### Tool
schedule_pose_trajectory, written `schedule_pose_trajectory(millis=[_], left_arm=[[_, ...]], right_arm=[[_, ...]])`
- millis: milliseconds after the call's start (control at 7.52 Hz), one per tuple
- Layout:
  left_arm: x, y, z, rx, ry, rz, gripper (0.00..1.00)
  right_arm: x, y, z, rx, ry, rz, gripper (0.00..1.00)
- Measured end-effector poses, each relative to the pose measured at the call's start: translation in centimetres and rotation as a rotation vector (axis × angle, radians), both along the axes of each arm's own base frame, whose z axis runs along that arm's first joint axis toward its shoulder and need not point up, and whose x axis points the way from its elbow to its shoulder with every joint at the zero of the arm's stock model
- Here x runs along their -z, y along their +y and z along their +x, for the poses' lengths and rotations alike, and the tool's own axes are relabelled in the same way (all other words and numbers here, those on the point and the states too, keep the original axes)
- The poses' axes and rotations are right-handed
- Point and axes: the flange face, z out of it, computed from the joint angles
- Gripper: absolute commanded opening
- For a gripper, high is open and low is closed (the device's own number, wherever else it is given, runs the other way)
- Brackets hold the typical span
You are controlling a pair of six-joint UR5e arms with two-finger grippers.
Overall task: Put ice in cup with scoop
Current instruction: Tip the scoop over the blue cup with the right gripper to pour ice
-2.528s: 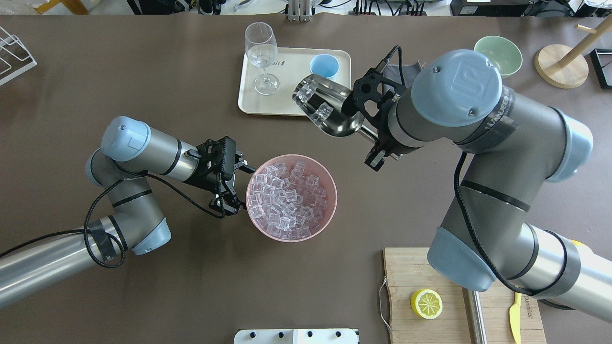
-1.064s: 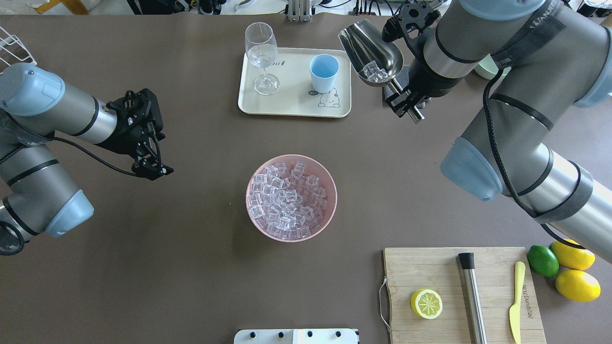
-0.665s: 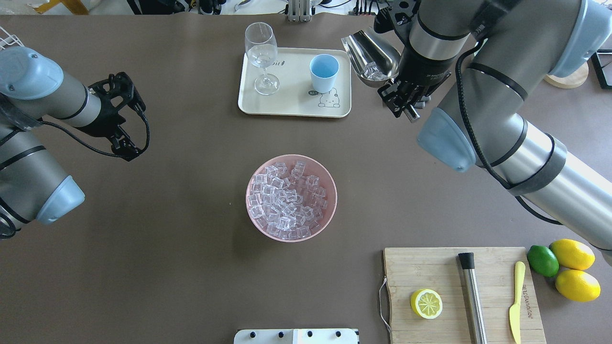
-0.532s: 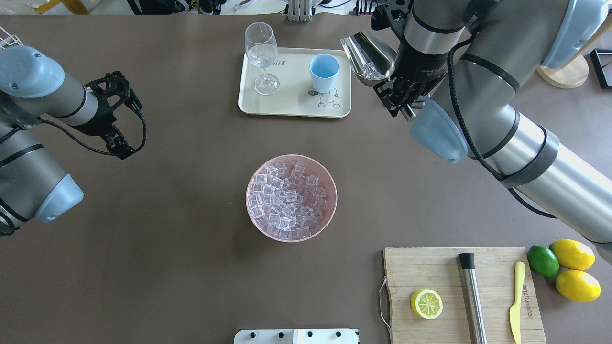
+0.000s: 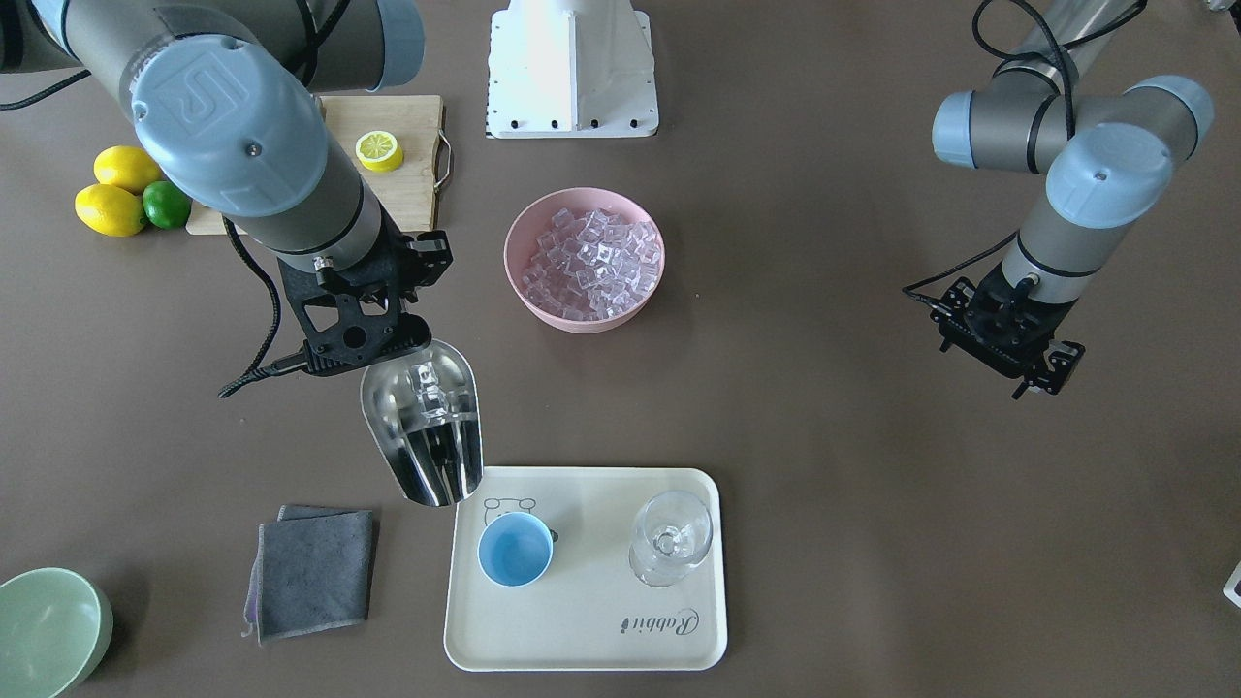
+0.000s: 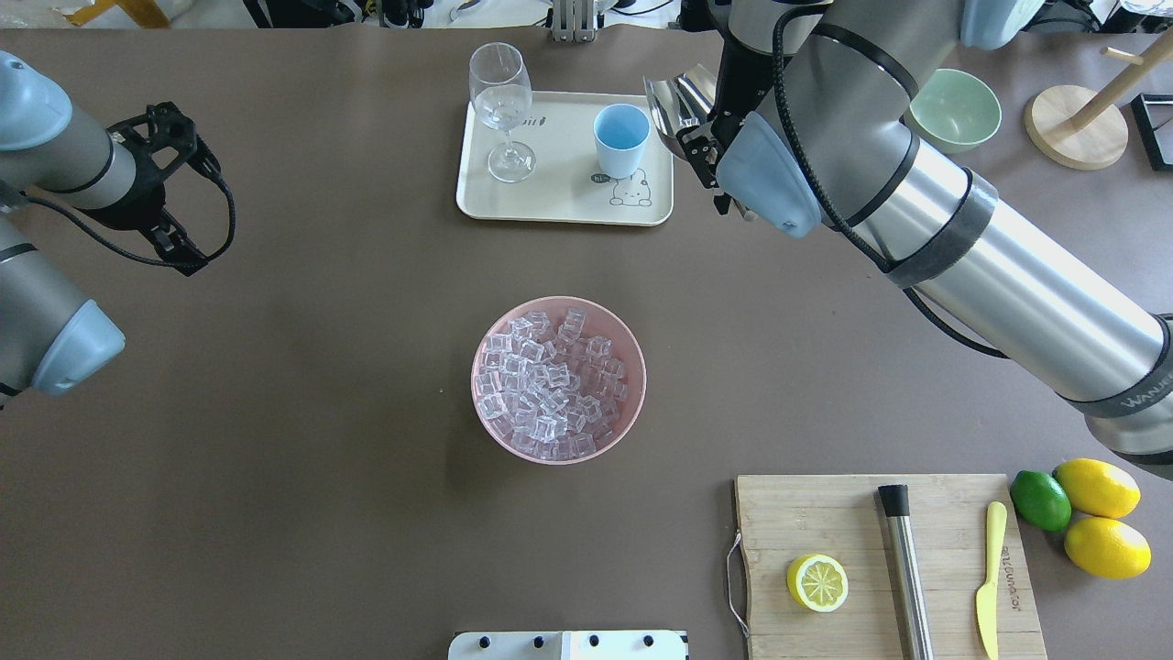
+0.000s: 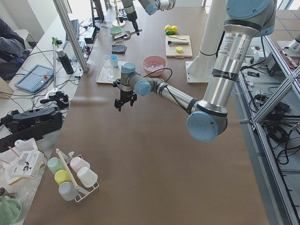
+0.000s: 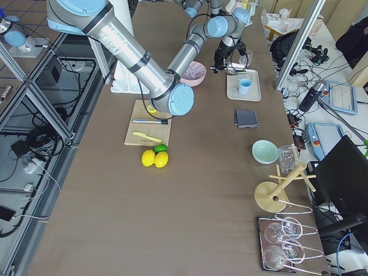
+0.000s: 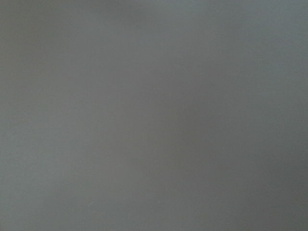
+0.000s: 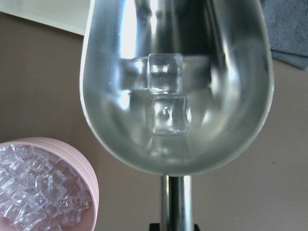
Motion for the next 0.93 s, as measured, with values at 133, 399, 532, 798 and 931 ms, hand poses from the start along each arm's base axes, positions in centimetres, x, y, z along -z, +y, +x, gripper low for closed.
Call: schedule_pose_trajectory(millis=[133, 399, 532, 798, 931], left_arm=[[-1.4, -0.1, -2.0, 0.018, 0.008, -0.035, 0.98], [-5.6, 0.5, -7.5, 0.057, 0.036, -0.14, 0.98], [-7.7, 1.1, -10.4, 0.087, 0.047, -0.191, 0.98], [-11.0, 2.5, -16.9, 0.153, 0.124, -0.307, 0.98], [-12.4, 3.6, -20.4, 0.198, 0.172, -0.362, 0.98]], right_arm=[[0.1, -0.3, -0.2, 0.004, 0.013, -0.041, 0.0], [-0.1, -1.4, -0.8, 0.01, 0.025, -0.117, 0.0], [0.3, -2.1, -1.3, 0.013, 0.027, -0.135, 0.0], [1.2, -3.3, -2.2, 0.027, 0.026, -0.141, 0.0], [1.4, -3.8, -2.5, 0.036, 0.026, -0.145, 0.0]])
